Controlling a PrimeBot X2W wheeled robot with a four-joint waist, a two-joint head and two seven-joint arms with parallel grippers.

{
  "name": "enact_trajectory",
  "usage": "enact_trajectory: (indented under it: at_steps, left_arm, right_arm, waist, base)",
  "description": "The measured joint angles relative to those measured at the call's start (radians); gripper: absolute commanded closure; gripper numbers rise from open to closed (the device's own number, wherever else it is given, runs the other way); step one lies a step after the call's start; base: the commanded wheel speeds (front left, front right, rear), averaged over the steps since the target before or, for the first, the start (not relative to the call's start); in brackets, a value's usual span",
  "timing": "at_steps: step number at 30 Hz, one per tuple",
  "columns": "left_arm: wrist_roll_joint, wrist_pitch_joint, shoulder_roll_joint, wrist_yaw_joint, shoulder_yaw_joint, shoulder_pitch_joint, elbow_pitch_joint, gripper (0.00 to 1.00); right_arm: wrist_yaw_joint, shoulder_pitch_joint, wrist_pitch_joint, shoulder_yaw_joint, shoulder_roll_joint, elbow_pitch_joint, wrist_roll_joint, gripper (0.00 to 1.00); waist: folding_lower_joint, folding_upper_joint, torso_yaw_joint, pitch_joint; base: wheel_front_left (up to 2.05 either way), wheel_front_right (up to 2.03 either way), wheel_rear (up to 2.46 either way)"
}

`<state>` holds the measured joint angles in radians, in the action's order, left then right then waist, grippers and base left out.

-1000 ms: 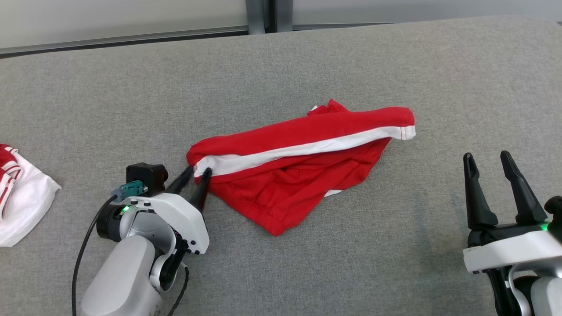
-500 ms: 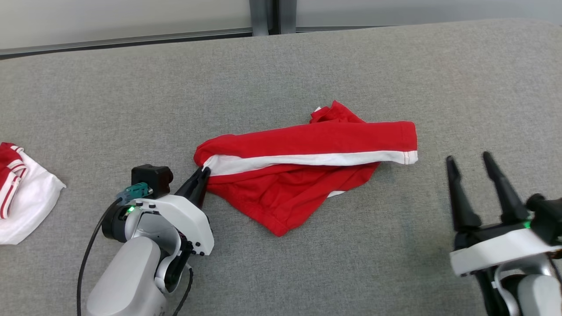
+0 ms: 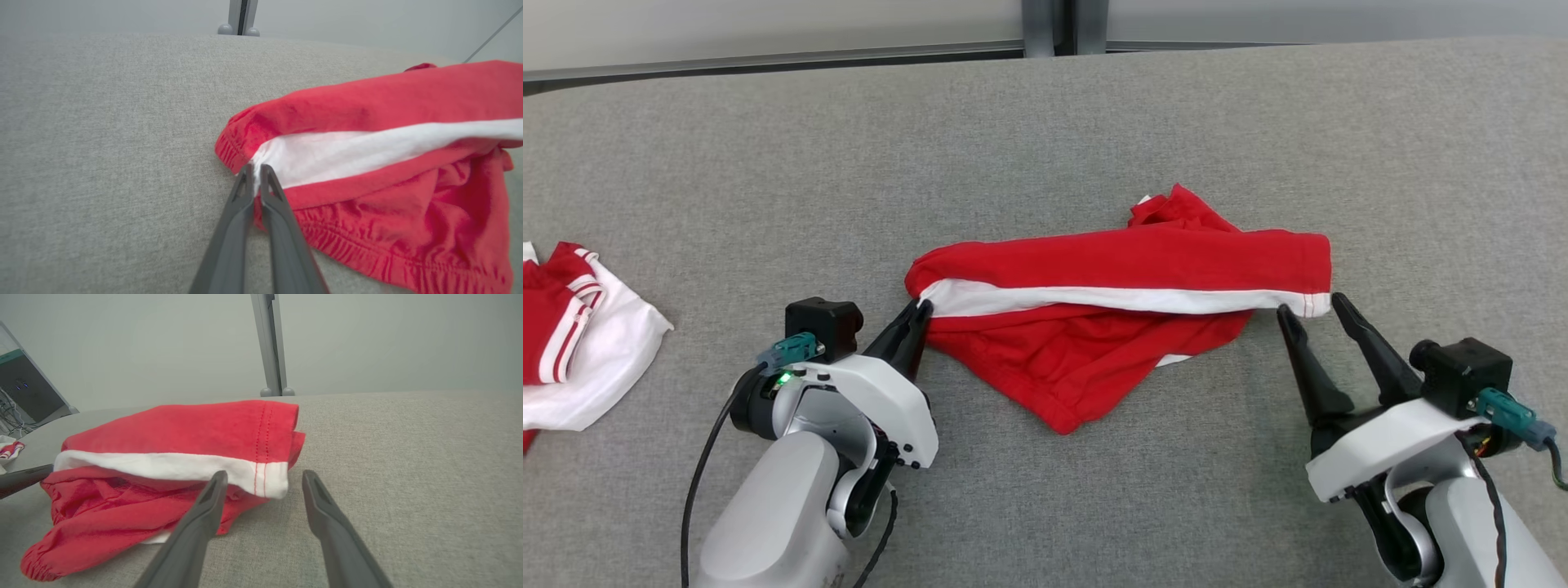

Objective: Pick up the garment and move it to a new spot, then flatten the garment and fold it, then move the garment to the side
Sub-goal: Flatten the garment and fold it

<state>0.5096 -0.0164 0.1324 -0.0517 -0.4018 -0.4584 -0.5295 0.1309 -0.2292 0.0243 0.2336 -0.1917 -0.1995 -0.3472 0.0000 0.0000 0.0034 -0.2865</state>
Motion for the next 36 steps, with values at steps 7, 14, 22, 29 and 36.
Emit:
enact_trajectory:
  at_steps: [7,14,22,29,36]
  left_arm:
    - [-0.006,0.047,-0.002,0.005,-0.001,-0.001,0.020,1.00]
    - [-0.043,0.101,0.034,0.027,0.001,-0.012,0.137,1.00]
    - [-0.103,0.083,0.105,0.055,0.001,-0.062,0.391,1.00]
    - [-0.133,0.019,0.153,0.088,0.024,-0.115,0.627,1.00]
    - [-0.110,-0.031,0.161,0.098,0.031,-0.120,0.697,1.00]
  right_arm:
    - [0.000,-0.036,0.024,0.025,-0.034,-0.016,-0.037,1.00]
    - [0.000,-0.066,0.057,-0.038,-0.067,0.091,-0.026,1.00]
    - [0.000,-0.134,0.030,-0.116,-0.098,0.290,0.017,1.00]
    - [0.000,-0.183,-0.024,-0.214,-0.106,0.446,0.048,1.00]
    - [0.000,-0.188,-0.064,-0.247,-0.107,0.453,0.030,1.00]
  waist:
    - [0.0000,0.0000,0.020,-0.001]
    - [0.0000,0.0000,0.016,0.033]
    - [0.0000,0.0000,0.008,0.106]
    - [0.0000,0.0000,0.003,0.163]
    - [0.0000,0.0000,-0.004,0.167]
  base:
    - [0.00,0.00,0.00]
    - [0.00,0.00,0.00]
    - [0.00,0.00,0.00]
    - [0.00,0.00,0.00]
    - [0.00,0.00,0.00]
